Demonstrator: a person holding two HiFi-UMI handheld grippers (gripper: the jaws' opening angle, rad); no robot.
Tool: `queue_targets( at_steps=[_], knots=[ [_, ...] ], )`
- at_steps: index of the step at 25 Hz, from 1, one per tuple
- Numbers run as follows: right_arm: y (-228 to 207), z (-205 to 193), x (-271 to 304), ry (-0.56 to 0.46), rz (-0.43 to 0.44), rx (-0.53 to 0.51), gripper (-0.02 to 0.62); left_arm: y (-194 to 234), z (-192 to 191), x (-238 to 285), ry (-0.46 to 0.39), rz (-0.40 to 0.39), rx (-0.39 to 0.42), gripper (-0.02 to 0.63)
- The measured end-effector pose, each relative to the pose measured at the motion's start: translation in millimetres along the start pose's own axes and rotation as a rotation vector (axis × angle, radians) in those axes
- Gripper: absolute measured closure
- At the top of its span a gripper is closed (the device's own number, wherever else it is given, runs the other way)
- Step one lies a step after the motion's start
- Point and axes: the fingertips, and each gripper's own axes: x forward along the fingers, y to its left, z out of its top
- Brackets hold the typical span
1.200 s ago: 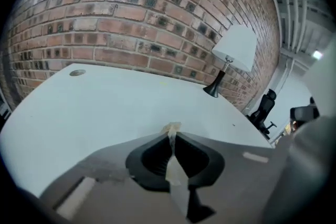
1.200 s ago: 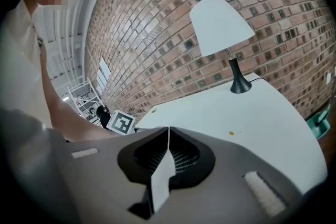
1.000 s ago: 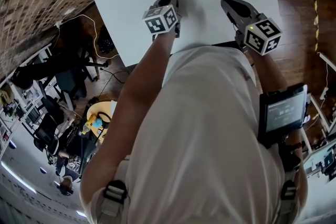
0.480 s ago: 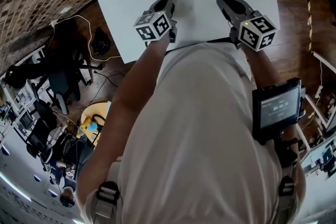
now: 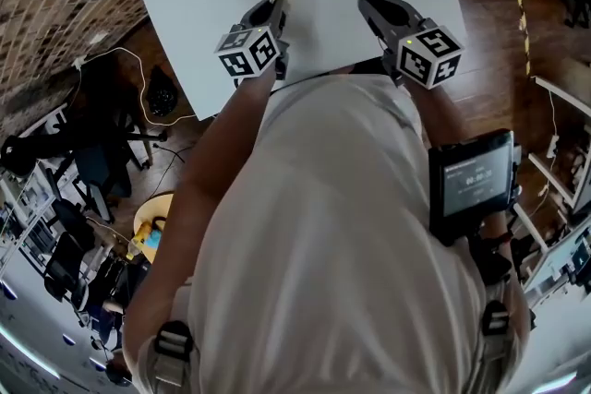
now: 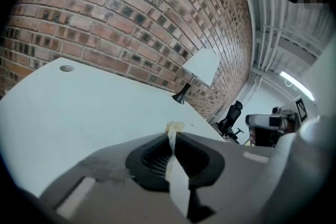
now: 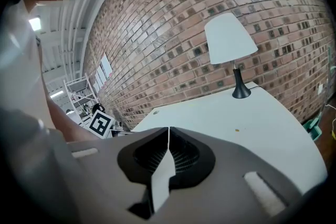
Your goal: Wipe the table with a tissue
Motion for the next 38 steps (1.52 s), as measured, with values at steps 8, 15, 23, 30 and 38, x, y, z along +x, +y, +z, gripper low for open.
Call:
queue_targets(
  at_steps=[8, 15, 23, 30, 38],
  knots=[
    [-24, 6, -10, 0.027, 0.06, -0.032, 0.583, -26, 2, 15, 0.01, 0.031, 0.055, 0.586],
    [-55, 11, -22, 0.055, 0.132, -0.037, 0.583, -48, -9, 30, 0.027, 0.093, 0.064, 0.586],
    [-87, 11, -43, 0.058, 0.156, -0.002, 0.583, -57, -30, 52, 0.075, 0.142, -0.038, 0.586],
    [-102, 10, -45, 0.057, 0.134, 0.019, 0.583, -36, -14, 74, 0.137, 0.229, 0.054, 0.586],
    [-118, 5, -62, 0.05, 0.112, 0.042, 0.583, -34, -21, 95, 0.183, 0.349, 0.119, 0.586]
  ],
)
